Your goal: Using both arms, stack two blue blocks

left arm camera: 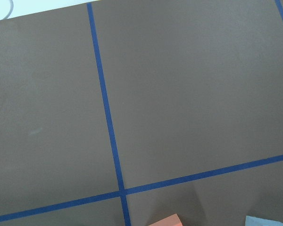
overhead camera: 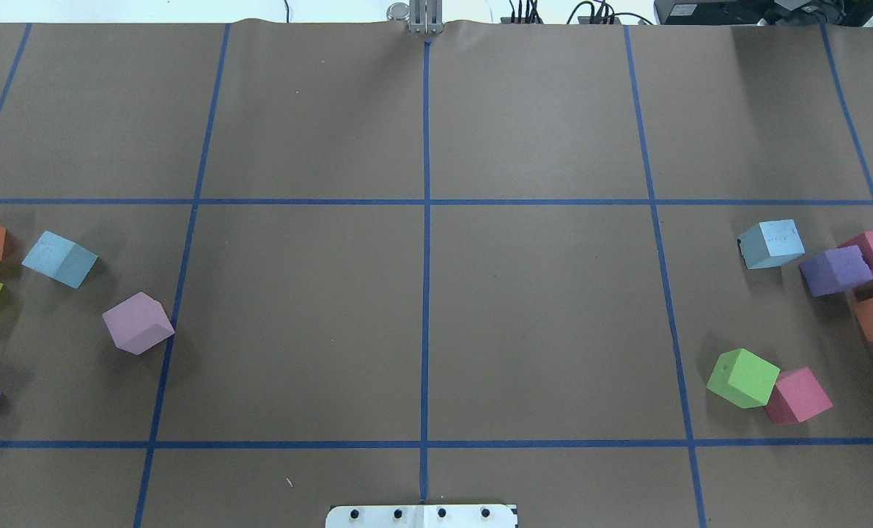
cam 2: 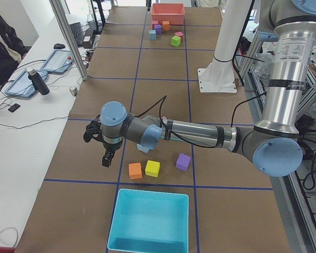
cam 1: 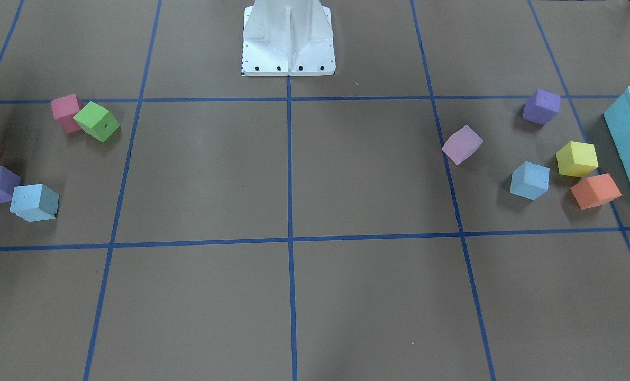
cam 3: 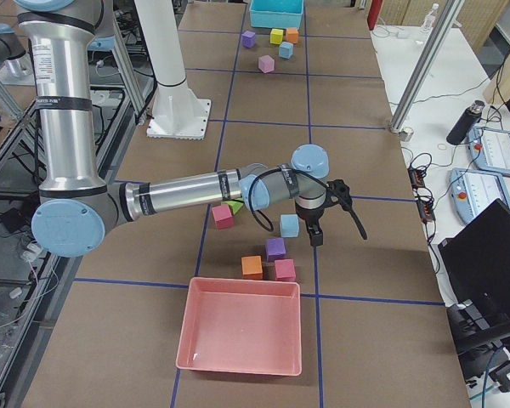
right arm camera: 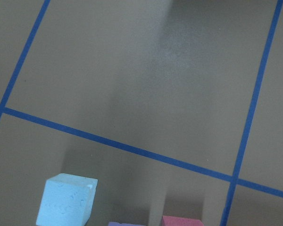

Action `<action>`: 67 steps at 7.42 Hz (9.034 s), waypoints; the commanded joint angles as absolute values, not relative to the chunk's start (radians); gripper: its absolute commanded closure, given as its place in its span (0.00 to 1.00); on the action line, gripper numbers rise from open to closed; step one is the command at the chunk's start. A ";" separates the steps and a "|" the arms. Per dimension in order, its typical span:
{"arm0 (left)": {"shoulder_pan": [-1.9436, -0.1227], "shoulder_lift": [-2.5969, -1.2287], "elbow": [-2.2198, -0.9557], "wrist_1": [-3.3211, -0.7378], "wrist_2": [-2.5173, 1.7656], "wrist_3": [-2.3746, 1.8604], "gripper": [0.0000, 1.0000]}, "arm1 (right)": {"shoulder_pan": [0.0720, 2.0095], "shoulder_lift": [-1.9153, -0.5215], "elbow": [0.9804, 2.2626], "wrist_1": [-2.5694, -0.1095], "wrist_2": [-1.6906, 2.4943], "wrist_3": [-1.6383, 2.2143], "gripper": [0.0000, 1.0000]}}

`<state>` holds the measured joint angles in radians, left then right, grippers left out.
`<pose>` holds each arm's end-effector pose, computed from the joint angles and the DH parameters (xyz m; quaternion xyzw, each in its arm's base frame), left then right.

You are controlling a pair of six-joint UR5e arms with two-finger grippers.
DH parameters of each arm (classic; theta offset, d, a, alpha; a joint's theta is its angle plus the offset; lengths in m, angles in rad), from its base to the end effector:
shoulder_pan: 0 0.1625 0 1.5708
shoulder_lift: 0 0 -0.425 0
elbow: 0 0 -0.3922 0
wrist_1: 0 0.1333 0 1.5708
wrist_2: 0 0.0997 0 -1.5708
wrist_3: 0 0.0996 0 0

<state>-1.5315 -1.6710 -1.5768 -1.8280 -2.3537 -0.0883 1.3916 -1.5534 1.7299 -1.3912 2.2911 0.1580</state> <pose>-0.0414 -0.5528 0.5743 0.1428 0.3851 0.0467 0.9106 -0.0249 -0.5169 0.5540 0.1052 -0.3697 -0.0722 0.9203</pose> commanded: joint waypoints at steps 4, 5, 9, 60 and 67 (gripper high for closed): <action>-1.532 -1.655 -1.577 -1.832 -2.359 -0.087 0.02 | 1.228 -1.488 1.782 -1.382 2.248 0.458 0.00; -1.531 -1.655 -1.575 -1.832 -2.361 -0.087 0.02 | 1.148 -1.485 1.790 -1.379 2.184 0.497 0.00; -1.531 -1.652 -1.572 -1.833 -2.361 -0.087 0.02 | 1.024 -1.511 1.770 -1.307 2.140 0.616 0.01; -1.529 -1.646 -1.575 -1.835 -2.362 -0.097 0.02 | 0.471 -0.653 1.391 -1.606 1.827 1.206 0.01; -1.459 -1.710 -1.617 -1.859 -2.347 -0.237 0.02 | 0.792 -0.878 1.720 -1.769 2.060 0.879 0.00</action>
<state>-1.5023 -1.6867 -1.5980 -1.8389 -2.3553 -0.1516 0.6988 -0.7679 1.6502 -1.7621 2.0117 1.0084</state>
